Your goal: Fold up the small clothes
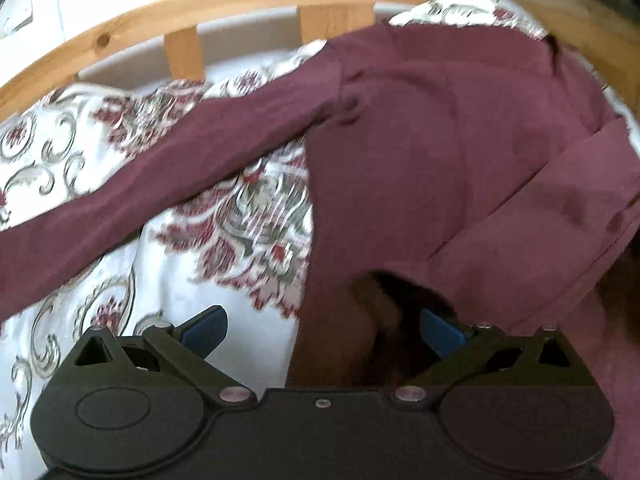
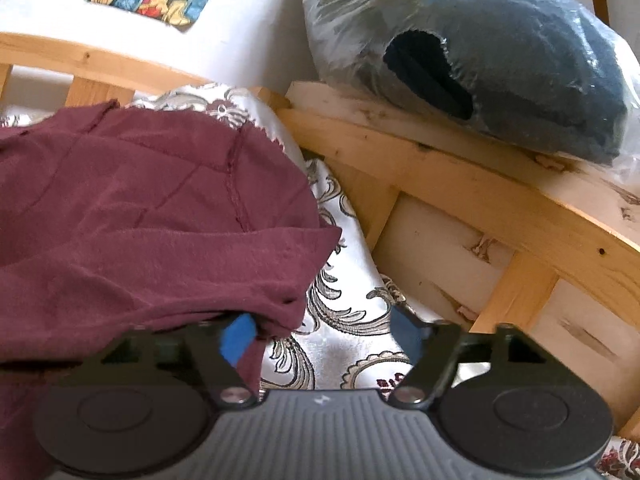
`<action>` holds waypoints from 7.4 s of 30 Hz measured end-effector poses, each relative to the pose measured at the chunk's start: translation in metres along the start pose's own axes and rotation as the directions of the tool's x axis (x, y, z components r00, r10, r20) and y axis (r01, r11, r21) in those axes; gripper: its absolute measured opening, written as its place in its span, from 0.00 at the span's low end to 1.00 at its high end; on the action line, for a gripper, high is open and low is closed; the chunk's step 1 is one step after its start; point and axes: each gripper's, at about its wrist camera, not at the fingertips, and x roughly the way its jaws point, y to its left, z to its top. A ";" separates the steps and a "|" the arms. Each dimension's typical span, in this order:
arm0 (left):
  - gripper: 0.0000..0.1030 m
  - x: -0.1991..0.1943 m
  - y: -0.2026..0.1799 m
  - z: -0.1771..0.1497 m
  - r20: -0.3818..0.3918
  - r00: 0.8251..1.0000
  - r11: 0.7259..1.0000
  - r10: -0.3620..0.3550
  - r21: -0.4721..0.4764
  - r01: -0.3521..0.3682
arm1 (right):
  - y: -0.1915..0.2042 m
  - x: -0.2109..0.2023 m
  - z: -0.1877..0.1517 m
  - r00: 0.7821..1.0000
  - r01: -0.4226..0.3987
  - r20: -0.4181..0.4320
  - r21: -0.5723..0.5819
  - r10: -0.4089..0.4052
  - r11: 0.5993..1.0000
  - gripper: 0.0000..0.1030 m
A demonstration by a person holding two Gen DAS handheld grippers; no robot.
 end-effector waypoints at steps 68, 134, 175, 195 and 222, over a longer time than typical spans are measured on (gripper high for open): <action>0.99 -0.032 0.033 -0.004 0.042 0.999 0.983 -0.021 -0.181 0.028 | 0.028 -0.008 0.009 0.999 -0.042 -0.014 -0.129 0.040 0.991 0.99; 0.02 -0.127 -0.037 0.078 0.499 0.724 0.878 -0.477 0.308 0.366 | -0.038 -0.053 0.018 0.995 -0.092 -0.010 0.137 0.095 0.986 1.00; 0.05 -0.070 -0.096 -0.033 0.065 0.764 0.736 -0.642 0.332 0.590 | -0.056 -0.037 0.012 0.997 -0.040 -0.064 0.160 0.051 0.986 1.00; 0.75 -0.050 0.011 0.023 0.258 0.941 0.975 -0.219 0.089 0.202 | 0.001 -0.066 0.011 0.946 -0.316 -0.033 0.120 0.322 0.941 1.00; 0.03 0.043 0.072 0.068 0.171 0.977 0.952 -0.127 -0.255 0.169 | 0.036 -0.069 0.001 0.853 -0.502 -0.141 0.036 0.502 0.864 0.01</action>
